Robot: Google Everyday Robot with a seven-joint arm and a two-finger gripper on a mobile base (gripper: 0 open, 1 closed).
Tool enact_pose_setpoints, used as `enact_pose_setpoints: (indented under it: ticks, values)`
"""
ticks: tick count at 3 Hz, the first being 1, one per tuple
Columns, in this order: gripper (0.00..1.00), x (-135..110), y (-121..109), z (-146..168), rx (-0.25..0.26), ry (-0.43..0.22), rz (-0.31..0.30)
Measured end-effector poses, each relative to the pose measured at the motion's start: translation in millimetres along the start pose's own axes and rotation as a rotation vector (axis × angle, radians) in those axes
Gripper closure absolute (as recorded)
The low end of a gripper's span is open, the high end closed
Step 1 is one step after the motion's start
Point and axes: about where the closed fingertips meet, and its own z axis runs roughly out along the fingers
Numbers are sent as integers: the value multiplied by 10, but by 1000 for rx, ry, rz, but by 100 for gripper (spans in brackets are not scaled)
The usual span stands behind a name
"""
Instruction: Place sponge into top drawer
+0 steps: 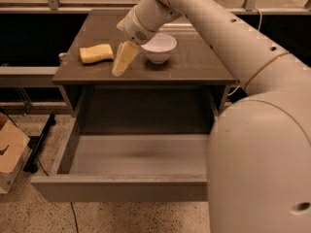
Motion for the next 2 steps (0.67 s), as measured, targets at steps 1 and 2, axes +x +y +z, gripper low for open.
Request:
enact_pose_setpoints:
  ticks: [1,2]
  values:
    - [0,-3,-208,343,-57,3,1]
    - [0,-16,-234,336,-54,0,0]
